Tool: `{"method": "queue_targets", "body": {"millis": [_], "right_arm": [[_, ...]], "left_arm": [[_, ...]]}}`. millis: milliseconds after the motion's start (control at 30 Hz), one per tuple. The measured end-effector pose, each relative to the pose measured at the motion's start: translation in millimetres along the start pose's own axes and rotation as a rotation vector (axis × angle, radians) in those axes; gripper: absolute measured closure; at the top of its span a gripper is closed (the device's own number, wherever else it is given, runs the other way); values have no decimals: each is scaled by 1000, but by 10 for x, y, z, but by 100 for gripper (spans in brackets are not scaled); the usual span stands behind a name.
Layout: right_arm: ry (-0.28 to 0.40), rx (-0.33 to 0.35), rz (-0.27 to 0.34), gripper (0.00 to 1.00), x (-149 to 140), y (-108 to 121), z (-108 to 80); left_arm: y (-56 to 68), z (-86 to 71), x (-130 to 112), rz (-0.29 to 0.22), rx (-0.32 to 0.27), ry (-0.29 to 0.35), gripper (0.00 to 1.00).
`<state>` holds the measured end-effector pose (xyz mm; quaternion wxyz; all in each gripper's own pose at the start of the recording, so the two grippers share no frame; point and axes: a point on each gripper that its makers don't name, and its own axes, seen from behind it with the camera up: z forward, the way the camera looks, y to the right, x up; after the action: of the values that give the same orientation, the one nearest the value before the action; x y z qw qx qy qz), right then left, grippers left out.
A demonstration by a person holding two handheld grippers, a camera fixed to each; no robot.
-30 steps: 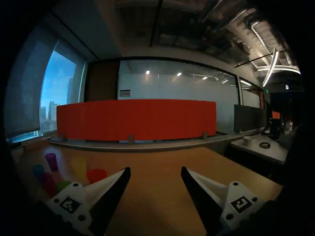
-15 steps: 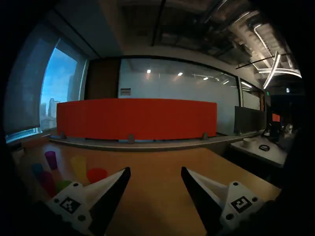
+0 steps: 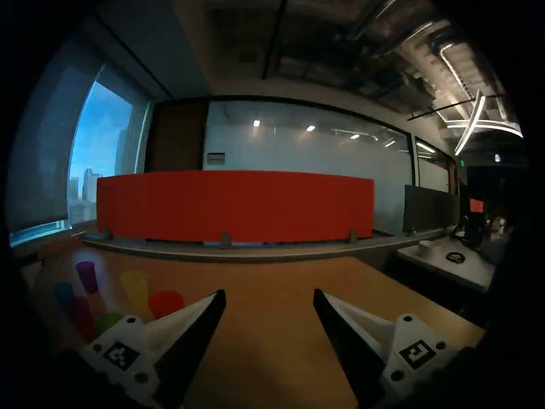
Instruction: Pour water
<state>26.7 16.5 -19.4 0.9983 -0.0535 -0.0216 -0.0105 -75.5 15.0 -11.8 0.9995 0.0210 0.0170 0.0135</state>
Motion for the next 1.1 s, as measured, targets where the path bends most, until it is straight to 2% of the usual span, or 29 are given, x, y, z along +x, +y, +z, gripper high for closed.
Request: {"method": "queue_targets", "body": {"millis": [667, 1100], "right_arm": [[-4, 6, 7, 1, -36, 14, 5], [36, 6, 12, 1, 60, 71, -55]], "left_arm": [[-37, 28, -55, -2, 3, -24, 0], [-34, 28, -58, 0, 1, -27, 0]]}}
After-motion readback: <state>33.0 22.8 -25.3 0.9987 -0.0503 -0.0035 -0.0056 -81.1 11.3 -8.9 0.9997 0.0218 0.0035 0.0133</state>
